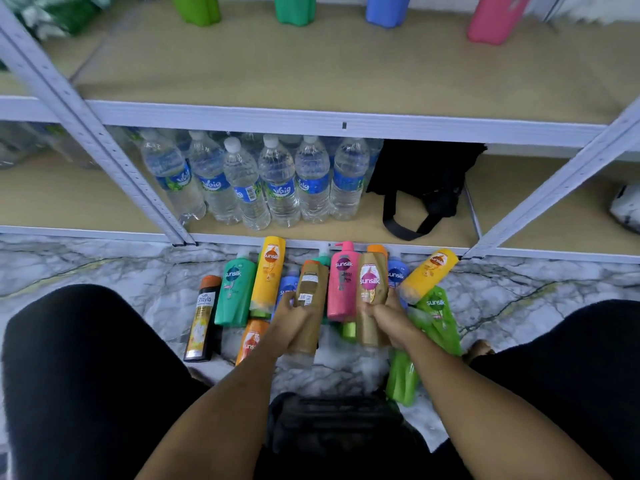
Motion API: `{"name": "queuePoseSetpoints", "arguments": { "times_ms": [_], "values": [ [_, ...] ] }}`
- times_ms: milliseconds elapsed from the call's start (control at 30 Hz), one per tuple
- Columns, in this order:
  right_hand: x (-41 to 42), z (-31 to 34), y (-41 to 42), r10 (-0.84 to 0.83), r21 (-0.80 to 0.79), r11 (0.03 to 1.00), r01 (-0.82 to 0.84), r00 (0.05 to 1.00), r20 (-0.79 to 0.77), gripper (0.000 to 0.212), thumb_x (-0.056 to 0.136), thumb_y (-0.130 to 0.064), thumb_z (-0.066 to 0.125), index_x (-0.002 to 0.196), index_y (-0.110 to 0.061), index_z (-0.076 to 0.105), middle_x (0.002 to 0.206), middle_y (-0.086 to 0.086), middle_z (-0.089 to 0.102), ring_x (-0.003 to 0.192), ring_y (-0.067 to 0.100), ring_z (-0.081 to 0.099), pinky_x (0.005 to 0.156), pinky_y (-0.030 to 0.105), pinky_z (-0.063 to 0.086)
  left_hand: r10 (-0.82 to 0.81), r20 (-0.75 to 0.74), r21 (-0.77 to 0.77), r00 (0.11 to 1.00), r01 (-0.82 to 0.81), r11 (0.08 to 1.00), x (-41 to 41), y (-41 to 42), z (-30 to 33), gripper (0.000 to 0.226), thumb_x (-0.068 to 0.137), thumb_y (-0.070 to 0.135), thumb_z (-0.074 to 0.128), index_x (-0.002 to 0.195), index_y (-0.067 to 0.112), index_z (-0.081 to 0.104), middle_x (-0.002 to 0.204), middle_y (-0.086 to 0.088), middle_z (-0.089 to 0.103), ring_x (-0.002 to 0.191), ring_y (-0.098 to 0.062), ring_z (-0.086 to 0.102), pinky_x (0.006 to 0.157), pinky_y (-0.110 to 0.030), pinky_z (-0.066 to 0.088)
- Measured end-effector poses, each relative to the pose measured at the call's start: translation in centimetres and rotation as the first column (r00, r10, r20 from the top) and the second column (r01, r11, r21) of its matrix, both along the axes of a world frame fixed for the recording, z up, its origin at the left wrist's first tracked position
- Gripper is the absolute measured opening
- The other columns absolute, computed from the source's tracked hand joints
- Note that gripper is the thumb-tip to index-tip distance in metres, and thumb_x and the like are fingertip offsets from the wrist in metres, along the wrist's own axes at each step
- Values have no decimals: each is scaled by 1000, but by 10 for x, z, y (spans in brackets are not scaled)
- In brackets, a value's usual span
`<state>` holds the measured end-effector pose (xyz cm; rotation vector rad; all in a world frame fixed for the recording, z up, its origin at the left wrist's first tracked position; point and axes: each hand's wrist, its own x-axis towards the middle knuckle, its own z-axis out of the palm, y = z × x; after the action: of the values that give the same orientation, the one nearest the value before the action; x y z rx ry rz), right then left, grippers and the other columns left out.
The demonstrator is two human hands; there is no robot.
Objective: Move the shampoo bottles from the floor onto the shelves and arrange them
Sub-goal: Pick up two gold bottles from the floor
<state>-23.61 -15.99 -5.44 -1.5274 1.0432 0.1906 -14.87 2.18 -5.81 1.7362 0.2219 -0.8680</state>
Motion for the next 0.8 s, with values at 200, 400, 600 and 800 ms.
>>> {"name": "queuePoseSetpoints", "arguments": {
  "times_ms": [200, 400, 600, 800],
  "values": [
    [-30, 18, 14, -14, 46, 999, 14, 1000, -4, 52, 79, 4, 62, 118, -24, 40, 110, 3, 61, 101, 22, 58, 85, 40, 51, -10, -56, -26, 998, 9, 1000, -24, 16, 23, 36, 84, -5, 56, 114, 15, 52, 103, -9, 65, 88, -25, 61, 77, -41, 53],
    [-34, 28, 32, -15, -46, 999, 16, 1000, 14, 53, 72, 3, 68, 114, -22, 46, 107, 6, 63, 97, 23, 59, 86, 40, 53, 17, 97, 88, 995, -26, 996, -38, 27, 40, 38, 68, 2, 81, 99, 11, 61, 88, -8, 67, 68, -22, 62, 59, -32, 52],
    [-9, 30, 40, 116, -132, 984, -118, 993, -25, 63, 73, 1, 72, 124, -19, 40, 106, 4, 61, 97, 23, 58, 74, 30, 46, -12, 73, 175, 997, -1, 985, -24, 22, 34, 47, 61, 10, 88, 101, 8, 63, 89, -11, 73, 70, -27, 65, 66, -41, 57],
    [24, 51, 32, 174, -213, 961, -175, 984, -20, 59, 77, -9, 75, 123, -21, 39, 100, -3, 61, 93, 18, 60, 74, 30, 49, -18, 122, 224, 992, -10, 975, 16, 5, 61, 51, 63, 11, 87, 104, 10, 57, 92, -8, 70, 76, -29, 66, 67, -38, 58]
  ]
}}
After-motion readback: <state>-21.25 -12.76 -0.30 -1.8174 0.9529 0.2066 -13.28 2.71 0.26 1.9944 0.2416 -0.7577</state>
